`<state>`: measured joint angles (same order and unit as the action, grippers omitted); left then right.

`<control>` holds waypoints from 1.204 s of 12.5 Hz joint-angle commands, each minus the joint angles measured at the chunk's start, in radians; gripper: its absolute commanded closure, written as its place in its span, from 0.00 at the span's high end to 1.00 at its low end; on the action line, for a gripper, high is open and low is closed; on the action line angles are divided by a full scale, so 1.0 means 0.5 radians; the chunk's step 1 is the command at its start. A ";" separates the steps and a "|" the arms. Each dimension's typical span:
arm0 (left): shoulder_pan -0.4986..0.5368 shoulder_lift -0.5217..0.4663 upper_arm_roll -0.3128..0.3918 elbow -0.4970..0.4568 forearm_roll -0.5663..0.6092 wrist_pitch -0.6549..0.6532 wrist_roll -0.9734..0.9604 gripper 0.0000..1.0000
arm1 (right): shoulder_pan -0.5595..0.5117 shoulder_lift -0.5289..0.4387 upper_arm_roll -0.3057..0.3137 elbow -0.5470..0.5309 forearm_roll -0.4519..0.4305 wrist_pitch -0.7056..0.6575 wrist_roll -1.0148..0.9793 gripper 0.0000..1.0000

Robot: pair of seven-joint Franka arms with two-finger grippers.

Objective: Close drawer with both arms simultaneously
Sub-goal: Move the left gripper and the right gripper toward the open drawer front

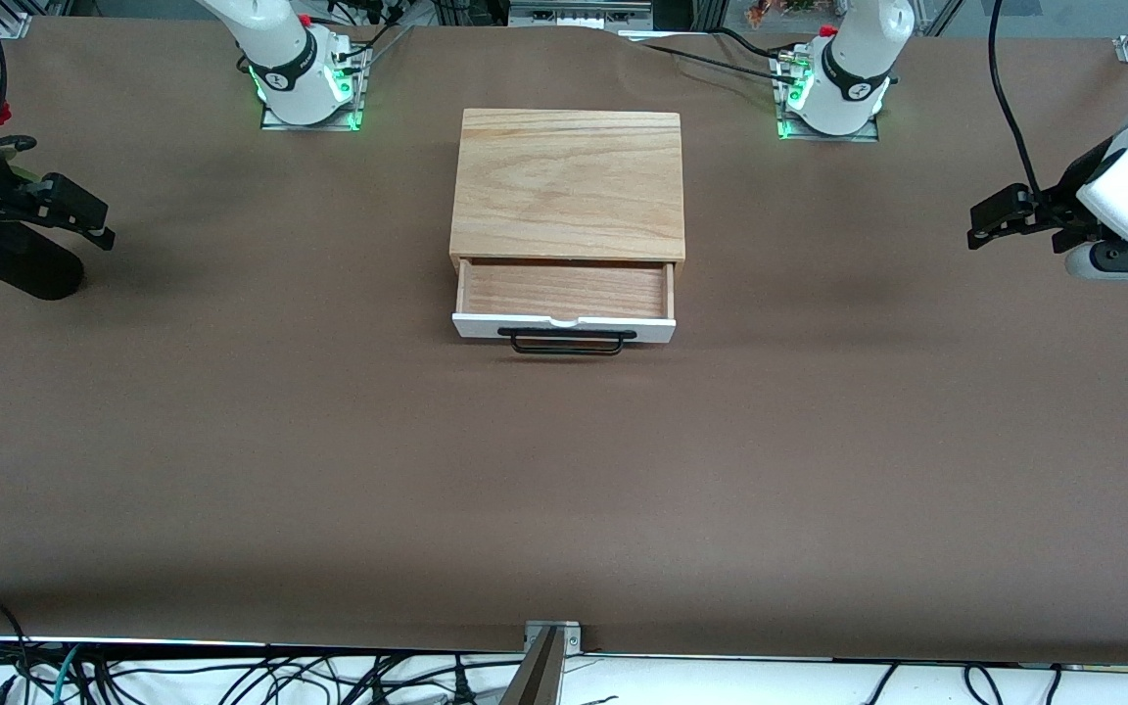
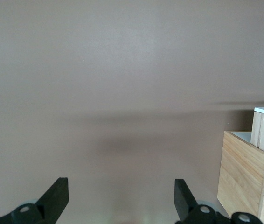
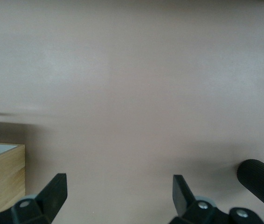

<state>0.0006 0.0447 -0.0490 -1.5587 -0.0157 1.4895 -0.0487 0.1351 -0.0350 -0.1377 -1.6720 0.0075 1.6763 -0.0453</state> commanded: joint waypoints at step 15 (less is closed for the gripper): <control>-0.130 0.318 -0.052 0.074 -0.337 0.107 0.018 1.00 | 0.199 0.523 0.005 0.297 0.478 -0.015 -0.287 1.00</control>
<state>-0.0499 0.1532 -0.0736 -1.5579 -0.1556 1.5112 -0.0486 0.2349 0.1357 -0.1293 -1.6159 0.1724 1.6854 -0.1642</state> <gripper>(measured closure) 0.000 0.000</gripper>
